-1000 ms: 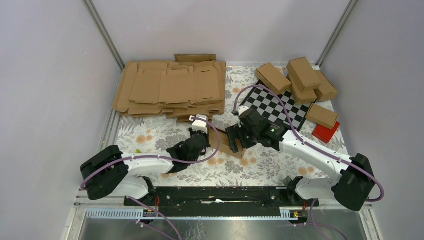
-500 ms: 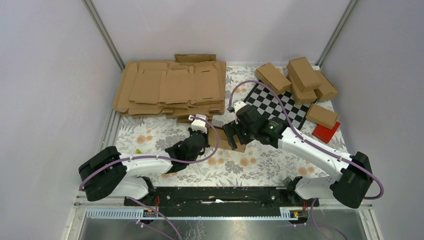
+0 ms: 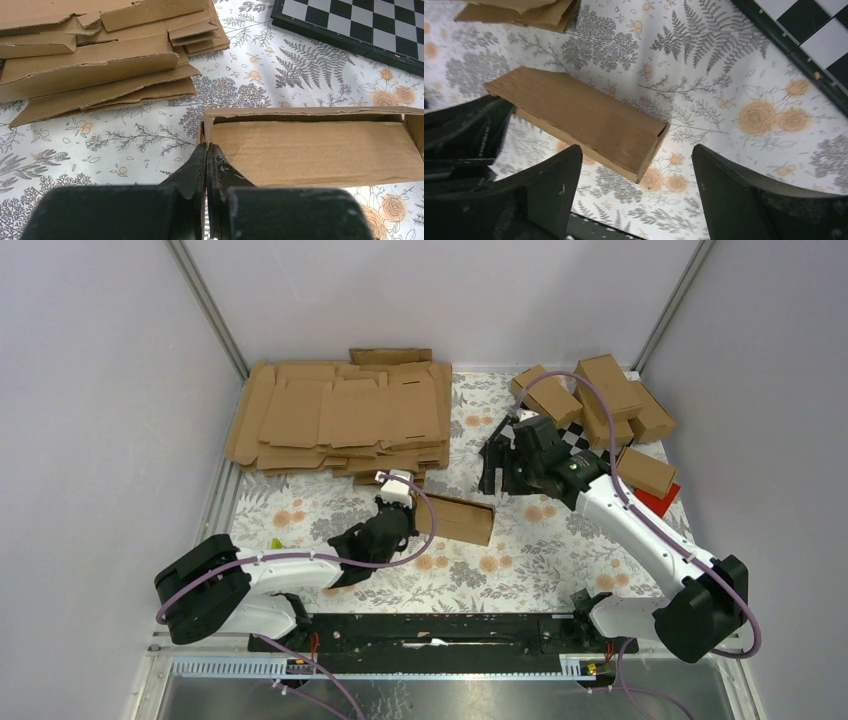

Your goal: Fold the paper box

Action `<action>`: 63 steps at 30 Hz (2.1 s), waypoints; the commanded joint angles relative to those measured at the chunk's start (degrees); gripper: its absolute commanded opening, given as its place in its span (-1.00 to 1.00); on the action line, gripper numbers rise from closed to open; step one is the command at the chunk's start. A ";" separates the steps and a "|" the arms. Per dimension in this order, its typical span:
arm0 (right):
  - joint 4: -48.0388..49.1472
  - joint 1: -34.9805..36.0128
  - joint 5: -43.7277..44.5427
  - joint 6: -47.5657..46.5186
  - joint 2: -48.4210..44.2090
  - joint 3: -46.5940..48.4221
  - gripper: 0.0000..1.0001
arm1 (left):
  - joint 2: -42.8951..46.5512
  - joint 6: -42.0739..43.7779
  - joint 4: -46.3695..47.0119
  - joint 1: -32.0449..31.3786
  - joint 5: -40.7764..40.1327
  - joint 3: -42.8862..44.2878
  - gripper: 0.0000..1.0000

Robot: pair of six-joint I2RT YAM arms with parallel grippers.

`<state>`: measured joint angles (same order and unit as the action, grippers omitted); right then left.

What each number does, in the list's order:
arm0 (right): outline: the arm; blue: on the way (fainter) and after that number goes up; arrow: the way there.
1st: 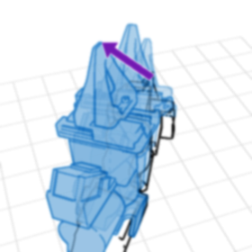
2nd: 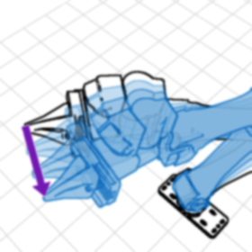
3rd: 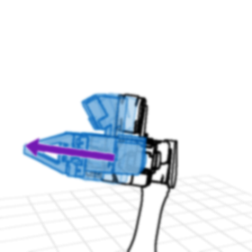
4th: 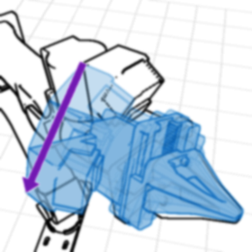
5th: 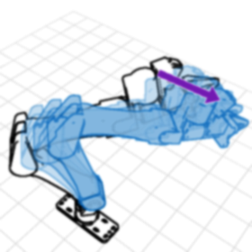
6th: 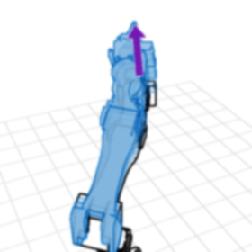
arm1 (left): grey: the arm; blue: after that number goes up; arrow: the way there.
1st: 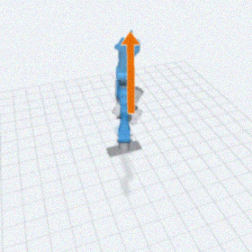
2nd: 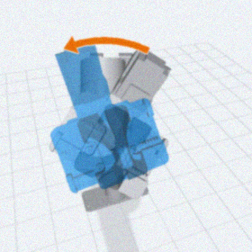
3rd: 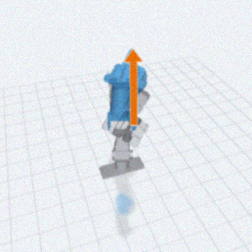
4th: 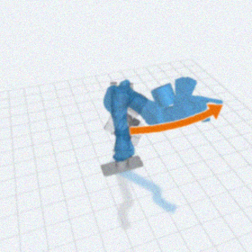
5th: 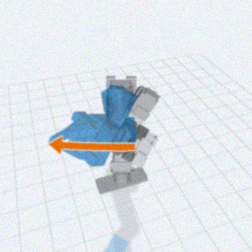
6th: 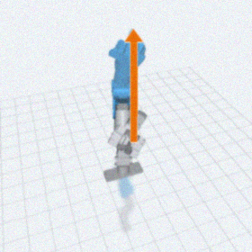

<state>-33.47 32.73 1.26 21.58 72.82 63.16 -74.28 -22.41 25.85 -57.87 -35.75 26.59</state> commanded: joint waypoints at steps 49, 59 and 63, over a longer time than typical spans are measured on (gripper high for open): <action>20.75 7.78 -16.96 -23.25 8.22 -6.27 0.99 | 3.04 -1.12 2.36 0.21 3.23 -2.31 -1.00; 19.19 13.12 -12.31 -25.50 9.41 -6.81 0.99 | 3.88 -1.09 3.82 0.21 3.48 -3.58 -1.00; 19.05 14.21 -11.89 -26.36 9.74 -6.68 0.99 | 3.41 -1.36 4.15 0.17 3.59 -3.09 -1.00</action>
<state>-14.11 45.60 -12.49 -2.83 81.95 55.75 -71.40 -23.00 27.70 -57.78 -33.23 23.75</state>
